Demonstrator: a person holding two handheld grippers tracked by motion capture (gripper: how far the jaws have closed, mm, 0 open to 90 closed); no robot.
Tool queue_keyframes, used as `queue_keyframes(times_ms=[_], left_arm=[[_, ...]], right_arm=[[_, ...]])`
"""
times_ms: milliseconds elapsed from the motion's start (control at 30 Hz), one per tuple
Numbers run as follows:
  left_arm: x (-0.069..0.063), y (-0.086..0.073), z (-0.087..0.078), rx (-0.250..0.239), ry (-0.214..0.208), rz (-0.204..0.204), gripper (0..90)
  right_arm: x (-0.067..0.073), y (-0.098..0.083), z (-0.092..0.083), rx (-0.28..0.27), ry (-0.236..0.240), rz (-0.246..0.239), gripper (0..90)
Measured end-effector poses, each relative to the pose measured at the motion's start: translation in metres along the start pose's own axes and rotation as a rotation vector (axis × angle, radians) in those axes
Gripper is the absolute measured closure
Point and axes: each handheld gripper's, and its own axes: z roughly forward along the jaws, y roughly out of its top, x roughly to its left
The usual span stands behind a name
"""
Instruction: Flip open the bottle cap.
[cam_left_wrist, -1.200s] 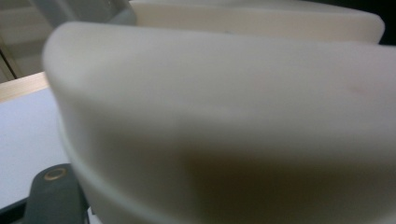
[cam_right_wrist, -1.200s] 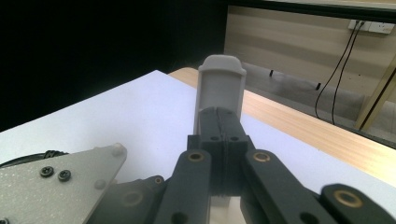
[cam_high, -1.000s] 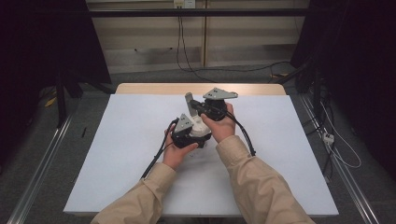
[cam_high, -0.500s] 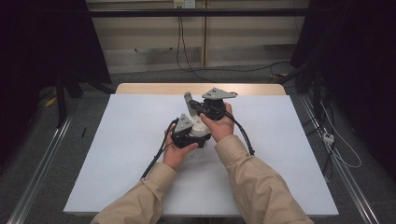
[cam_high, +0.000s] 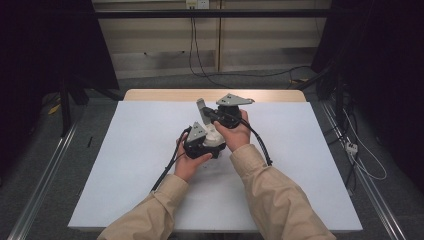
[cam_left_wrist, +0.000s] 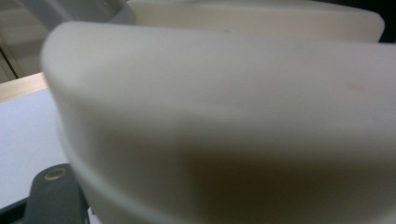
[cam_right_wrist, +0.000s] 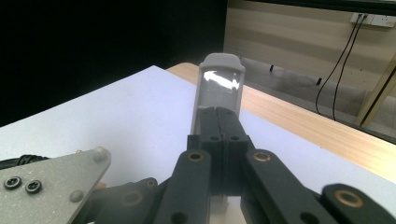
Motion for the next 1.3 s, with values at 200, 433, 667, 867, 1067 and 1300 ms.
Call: queue_keyframes(times_ms=[200, 433, 667, 867, 1067, 1300], left_arm=[[0.0003, 0.0, 0.0, 0.0, -0.001, 0.0, 18.5], [0.0003, 0.0001, 0.0, 0.002, -0.001, 0.001, 18.6], [0.0003, 0.0001, 0.0, 0.001, -0.001, -0.002, 18.6], [-0.0003, 0.0002, 0.0001, 0.004, 0.003, 0.009, 18.6], [-0.0002, 0.0002, 0.0003, 0.003, 0.004, 0.002, 18.6], [-0.0009, 0.0002, 0.0001, 0.007, 0.005, 0.015, 18.6]], right_arm=[[0.0003, -0.0005, 0.0014, 0.0, -0.004, -0.001, 90.0], [0.0002, -0.0009, 0.0027, 0.003, -0.004, -0.002, 90.0], [0.0002, -0.0022, 0.0051, 0.017, -0.007, -0.002, 90.0], [0.0, -0.0027, 0.0059, 0.021, -0.005, -0.003, 90.0], [-0.0002, -0.0029, 0.0054, 0.036, -0.008, 0.0, 90.0], [0.0005, -0.0043, 0.0074, 0.059, -0.011, -0.002, 90.0]])
